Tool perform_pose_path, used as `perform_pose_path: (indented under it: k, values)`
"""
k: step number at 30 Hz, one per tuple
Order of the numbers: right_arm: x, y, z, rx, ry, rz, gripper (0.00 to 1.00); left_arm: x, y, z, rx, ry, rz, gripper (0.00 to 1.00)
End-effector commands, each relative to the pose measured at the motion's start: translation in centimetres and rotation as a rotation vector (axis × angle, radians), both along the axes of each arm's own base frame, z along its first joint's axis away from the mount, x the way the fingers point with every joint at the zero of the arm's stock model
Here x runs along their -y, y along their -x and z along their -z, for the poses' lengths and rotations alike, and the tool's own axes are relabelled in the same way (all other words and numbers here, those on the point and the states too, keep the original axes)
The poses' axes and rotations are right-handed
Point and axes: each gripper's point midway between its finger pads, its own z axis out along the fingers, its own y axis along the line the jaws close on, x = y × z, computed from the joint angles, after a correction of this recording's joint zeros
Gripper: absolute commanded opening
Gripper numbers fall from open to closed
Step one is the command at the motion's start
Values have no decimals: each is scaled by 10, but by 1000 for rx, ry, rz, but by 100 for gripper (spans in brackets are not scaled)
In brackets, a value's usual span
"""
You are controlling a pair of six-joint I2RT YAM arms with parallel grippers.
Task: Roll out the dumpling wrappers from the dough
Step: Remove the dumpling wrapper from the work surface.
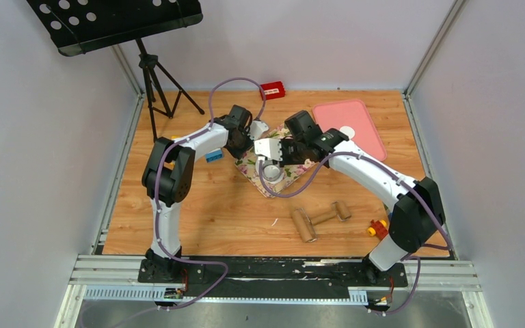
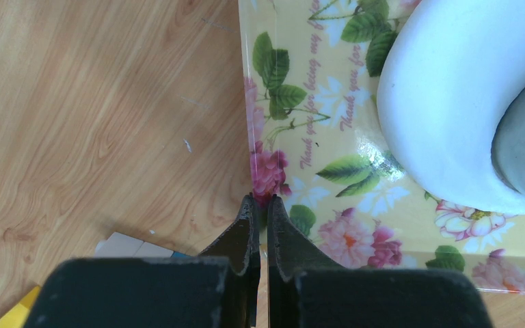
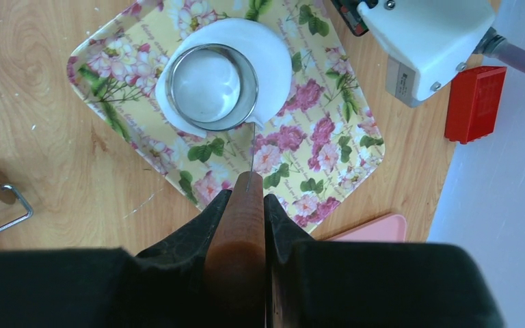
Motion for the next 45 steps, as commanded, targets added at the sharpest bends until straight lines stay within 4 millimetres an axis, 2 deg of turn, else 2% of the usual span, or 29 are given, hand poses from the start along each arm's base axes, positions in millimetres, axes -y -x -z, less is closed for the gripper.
perform_pose_path:
  k: [1,11,18,25,36,40,45]
  values:
    - [-12,-15,-8,7,-58,8,0,12,24,23,-95,-19,103,0]
    - [-31,-25,-12,-11,-106,-42,0,17,27,23,-107,-14,125,0]
    - [-48,-19,-26,-51,-192,-123,0,20,27,23,-115,-9,122,0]
    - [-56,-34,-35,-26,-202,-120,0,19,27,25,-120,-10,118,0]
    - [-72,-12,-65,-64,-249,-253,0,25,24,19,-122,15,92,0]
    - [-67,-22,-77,-8,-224,-205,0,23,21,17,-112,16,69,0]
    - [-43,-37,-94,87,-161,-83,0,18,14,14,-99,23,24,0]
